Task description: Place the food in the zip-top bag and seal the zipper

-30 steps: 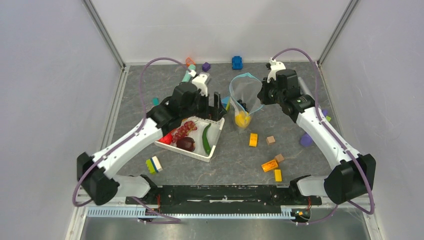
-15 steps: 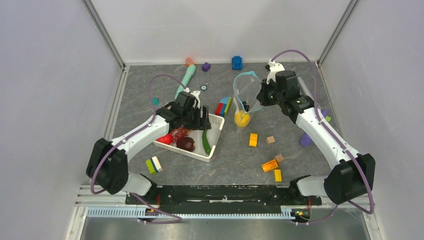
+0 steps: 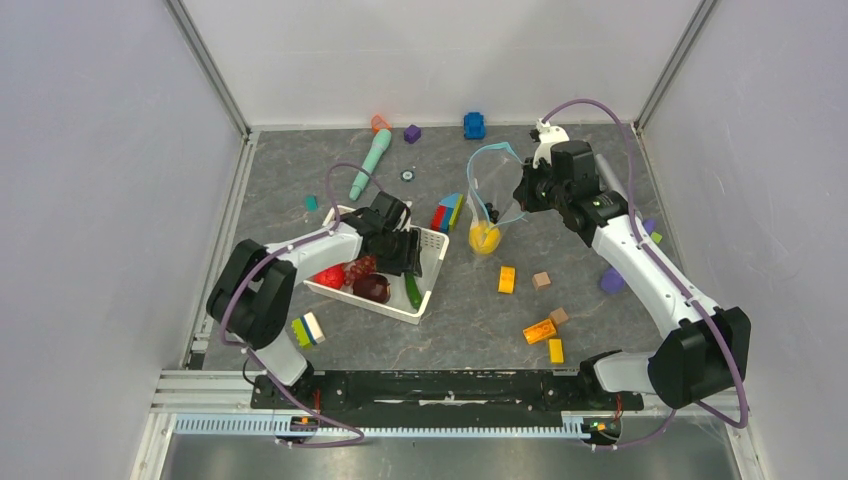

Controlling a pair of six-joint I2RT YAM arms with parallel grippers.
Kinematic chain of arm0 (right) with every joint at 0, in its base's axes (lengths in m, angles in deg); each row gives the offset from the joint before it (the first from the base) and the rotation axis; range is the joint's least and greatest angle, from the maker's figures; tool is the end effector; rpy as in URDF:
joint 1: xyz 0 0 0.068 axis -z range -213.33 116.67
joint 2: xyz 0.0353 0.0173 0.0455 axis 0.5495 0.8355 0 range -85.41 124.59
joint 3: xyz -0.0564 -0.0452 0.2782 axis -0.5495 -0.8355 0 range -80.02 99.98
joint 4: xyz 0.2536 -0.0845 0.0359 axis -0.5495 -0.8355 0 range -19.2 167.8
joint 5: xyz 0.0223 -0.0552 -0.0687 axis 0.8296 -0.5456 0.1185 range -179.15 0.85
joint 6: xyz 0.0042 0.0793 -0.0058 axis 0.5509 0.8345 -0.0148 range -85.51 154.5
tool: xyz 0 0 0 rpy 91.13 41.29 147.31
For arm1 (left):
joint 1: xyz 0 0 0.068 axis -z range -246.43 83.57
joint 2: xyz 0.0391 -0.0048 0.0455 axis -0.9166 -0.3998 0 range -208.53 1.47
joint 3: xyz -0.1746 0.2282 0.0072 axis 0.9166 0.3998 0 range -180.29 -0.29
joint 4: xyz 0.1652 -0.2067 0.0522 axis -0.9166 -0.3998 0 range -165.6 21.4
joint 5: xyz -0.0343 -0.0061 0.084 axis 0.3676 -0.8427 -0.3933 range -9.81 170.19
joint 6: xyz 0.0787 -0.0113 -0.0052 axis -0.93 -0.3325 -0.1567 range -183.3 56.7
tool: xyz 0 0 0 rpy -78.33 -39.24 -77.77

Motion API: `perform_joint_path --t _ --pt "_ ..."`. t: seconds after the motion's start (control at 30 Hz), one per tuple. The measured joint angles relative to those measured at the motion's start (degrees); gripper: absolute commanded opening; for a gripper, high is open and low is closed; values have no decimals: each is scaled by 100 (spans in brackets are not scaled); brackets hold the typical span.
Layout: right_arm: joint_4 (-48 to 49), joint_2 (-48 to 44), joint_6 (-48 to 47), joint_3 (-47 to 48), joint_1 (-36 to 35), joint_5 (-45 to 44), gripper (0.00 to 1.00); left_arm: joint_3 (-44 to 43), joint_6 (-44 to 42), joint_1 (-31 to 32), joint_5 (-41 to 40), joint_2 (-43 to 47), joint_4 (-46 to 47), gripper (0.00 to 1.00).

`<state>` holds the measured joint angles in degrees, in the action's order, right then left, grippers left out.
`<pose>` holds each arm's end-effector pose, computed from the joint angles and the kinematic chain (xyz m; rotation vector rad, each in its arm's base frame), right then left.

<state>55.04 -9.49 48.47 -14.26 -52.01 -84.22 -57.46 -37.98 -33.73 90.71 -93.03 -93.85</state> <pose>0.3127 0.1119 0.3212 -0.1398 2.1687 0.4218 0.2838 -0.1971 0.1599 0.2397 2.7493 -0.5486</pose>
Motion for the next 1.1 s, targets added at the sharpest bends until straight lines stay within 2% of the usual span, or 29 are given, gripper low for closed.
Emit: perform_joint_path --t 0.2,0.3,0.5,0.83,1.1 --pt "-2 0 -22 0 0 0 0 -92 0 -2 20 -258 7 61" --pt "-2 0 -26 0 0 -2 0 -133 -2 -2 42 -358 13 55" --pt "-2 2 -33 0 0 -26 0 -221 -11 0 76 -442 26 31" --pt "-4 2 -35 0 0 -46 0 -245 -15 0 162 -269 42 5" --pt "-4 2 -37 0 0 -59 0 -245 -15 0 -70 334 -66 2"
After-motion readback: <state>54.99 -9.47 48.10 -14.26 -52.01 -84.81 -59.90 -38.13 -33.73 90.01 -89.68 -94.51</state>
